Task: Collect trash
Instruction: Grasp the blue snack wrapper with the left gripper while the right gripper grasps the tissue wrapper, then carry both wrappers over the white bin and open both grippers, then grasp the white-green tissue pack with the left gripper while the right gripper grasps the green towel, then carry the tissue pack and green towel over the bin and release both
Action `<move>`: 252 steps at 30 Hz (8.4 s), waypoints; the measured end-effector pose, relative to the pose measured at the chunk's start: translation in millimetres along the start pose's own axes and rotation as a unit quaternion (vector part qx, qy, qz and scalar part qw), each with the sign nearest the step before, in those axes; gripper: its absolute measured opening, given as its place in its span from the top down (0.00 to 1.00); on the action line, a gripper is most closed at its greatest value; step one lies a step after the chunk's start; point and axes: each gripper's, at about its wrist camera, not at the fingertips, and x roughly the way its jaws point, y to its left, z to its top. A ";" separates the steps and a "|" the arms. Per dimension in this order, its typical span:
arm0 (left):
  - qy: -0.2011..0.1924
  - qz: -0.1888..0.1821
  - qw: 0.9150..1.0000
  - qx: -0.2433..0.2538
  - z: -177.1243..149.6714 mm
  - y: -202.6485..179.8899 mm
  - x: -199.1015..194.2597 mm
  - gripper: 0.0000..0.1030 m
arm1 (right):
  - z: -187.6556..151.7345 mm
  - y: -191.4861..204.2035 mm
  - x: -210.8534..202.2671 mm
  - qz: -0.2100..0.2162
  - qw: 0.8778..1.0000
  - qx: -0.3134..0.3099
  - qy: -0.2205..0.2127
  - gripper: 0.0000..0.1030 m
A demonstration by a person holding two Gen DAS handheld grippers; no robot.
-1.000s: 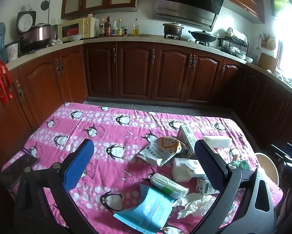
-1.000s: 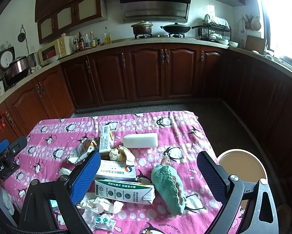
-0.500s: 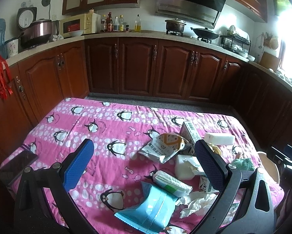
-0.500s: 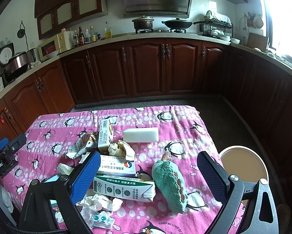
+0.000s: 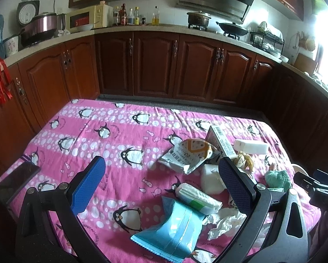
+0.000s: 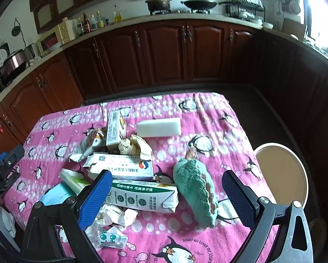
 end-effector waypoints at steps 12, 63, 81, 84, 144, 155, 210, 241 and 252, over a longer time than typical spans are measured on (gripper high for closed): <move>0.089 -0.058 0.994 0.012 -9.4 17.6 20.3 0.01 | 4.9 -19.9 9.5 0.037 0.999 0.007 0.022 0.04; 0.203 -0.207 0.953 0.086 -4.6 -20.6 -9.5 0.68 | -2.4 -90.1 -20.6 0.172 0.980 0.067 0.070 0.72; 0.247 -0.328 0.896 0.168 17.5 -262.4 40.8 0.68 | -25.3 -274.4 42.2 0.003 0.975 0.209 0.080 0.72; 0.254 -0.330 0.889 0.189 10.2 -305.9 49.5 0.68 | -32.7 -295.1 55.3 -0.005 0.970 0.226 0.089 0.72; 0.227 -0.205 0.946 0.109 -4.1 -6.6 47.5 0.35 | -18.8 -75.8 10.6 0.056 0.993 0.079 0.061 0.33; 0.260 -0.175 0.946 0.082 -33.9 4.3 95.4 0.35 | -22.1 -79.1 32.5 0.055 0.994 0.060 0.077 0.33; 0.189 -0.300 0.916 0.188 23.5 -180.3 23.2 0.64 | -21.8 -211.9 -46.2 0.070 0.981 0.177 -0.044 0.68; 0.216 -0.287 0.890 0.281 7.2 -377.5 67.6 0.64 | -61.0 -310.8 9.5 -0.021 0.960 0.277 0.018 0.68; 0.225 -0.279 0.892 0.275 -24.4 -416.7 97.9 0.64 | -66.9 -326.5 34.4 -0.030 0.956 0.288 0.041 0.68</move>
